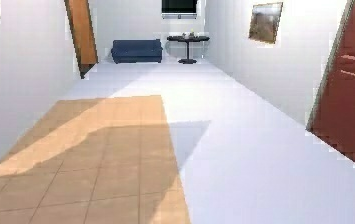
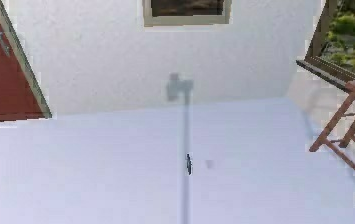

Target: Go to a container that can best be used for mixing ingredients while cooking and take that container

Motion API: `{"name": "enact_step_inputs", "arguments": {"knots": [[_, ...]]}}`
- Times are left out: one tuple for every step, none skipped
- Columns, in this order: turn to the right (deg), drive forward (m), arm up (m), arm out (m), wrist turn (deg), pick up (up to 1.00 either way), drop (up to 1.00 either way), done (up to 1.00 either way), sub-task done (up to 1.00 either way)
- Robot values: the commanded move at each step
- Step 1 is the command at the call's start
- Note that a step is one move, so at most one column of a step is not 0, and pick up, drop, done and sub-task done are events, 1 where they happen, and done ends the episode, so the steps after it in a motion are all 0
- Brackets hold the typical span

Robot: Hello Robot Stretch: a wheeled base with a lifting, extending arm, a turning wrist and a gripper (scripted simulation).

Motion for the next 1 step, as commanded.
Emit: {"name": "enact_step_inputs", "arguments": {"knots": [[0.0, 1.00, 0.00, 0.00, 0.0, 0.00, 0.00, 0.00, 0.00]]}}
